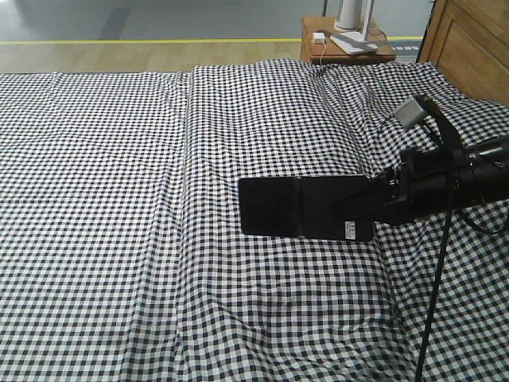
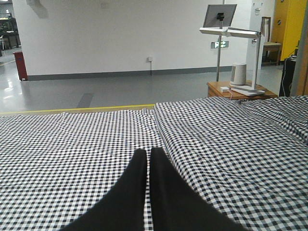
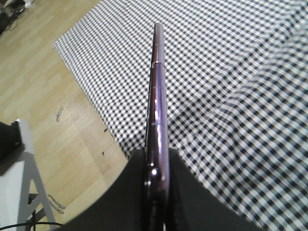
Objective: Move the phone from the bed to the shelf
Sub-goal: 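Lift the phone off the bed with the right gripper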
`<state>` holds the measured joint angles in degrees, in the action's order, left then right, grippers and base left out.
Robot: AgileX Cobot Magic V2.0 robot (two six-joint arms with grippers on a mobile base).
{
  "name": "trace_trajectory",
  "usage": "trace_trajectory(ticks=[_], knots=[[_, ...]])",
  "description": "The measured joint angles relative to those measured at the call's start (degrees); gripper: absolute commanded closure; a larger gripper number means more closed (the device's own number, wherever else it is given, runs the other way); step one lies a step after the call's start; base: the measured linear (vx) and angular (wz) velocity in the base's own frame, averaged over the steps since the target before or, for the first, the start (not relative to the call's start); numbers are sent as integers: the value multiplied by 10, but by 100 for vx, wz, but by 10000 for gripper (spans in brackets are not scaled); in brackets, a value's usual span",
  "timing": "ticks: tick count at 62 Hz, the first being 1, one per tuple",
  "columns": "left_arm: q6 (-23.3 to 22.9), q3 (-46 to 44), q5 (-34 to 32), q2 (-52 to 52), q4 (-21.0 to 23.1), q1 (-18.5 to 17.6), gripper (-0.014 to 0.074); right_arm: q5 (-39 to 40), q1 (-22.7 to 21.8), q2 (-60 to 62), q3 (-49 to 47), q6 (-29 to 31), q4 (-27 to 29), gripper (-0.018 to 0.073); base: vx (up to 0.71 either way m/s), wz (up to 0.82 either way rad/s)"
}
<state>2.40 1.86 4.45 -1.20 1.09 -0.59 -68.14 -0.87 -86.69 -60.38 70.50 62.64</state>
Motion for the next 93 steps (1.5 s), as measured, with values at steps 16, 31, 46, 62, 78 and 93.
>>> trace_trajectory(ticks=[16, 31, 46, 62, 78, 93], knots=[[0, 0, 0, 0, 0, 0, 596, -7, 68, 51, 0, -33, 0, 561, 0, 0], [0, 0, 0, 0, 0, 0, 596, -13, 118, 66, 0, -39, 0, 561, 0, 0], [0, 0, 0, 0, 0, 0, 596, -12, 122, 66, 0, -39, 0, 561, 0, 0], [0, 0, 0, 0, 0, 0, 596, -12, 122, 66, 2, -39, 0, 561, 0, 0], [0, 0, 0, 0, 0, 0, 596, -12, 122, 66, 2, -39, 0, 561, 0, 0], [0, 0, 0, 0, 0, 0, 596, -12, 122, 66, 2, -39, 0, 561, 0, 0]])
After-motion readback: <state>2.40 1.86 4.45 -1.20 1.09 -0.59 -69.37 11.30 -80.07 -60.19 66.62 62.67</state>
